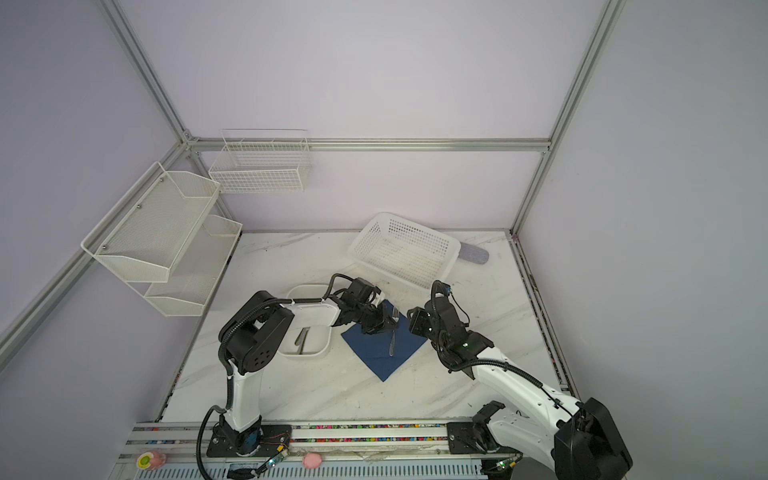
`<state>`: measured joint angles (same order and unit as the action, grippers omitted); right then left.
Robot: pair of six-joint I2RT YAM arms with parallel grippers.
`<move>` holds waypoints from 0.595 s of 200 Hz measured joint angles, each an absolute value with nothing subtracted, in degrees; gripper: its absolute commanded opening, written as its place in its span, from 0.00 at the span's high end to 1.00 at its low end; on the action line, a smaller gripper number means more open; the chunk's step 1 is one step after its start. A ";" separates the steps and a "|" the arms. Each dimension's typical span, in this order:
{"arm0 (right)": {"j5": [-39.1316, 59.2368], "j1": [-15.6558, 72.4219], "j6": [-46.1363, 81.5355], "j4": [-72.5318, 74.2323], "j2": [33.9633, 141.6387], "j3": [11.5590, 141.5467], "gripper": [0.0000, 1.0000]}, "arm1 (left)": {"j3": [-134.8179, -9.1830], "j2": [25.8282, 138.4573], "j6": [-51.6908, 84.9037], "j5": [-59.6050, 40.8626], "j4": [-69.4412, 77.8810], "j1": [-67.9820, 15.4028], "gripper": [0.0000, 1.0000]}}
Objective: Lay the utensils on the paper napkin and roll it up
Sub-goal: 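Lower the fork onto the blue napkin with the left gripper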
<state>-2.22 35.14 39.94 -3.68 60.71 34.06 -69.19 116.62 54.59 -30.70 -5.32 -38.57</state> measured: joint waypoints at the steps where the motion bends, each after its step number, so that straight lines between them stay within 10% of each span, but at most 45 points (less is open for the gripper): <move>1: -2.17 35.14 39.92 -3.68 60.73 34.06 0.54 | -69.23 116.60 54.57 -30.63 -5.39 -38.57 0.79; 119: -0.99 35.14 38.92 -3.68 62.43 35.59 0.48 | -69.38 106.45 49.41 -17.32 -13.85 -39.86 0.71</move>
<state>-0.99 35.14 38.92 -3.68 62.43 35.59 -69.38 106.45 49.41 -17.32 -13.85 -39.86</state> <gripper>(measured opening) 0.486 0.279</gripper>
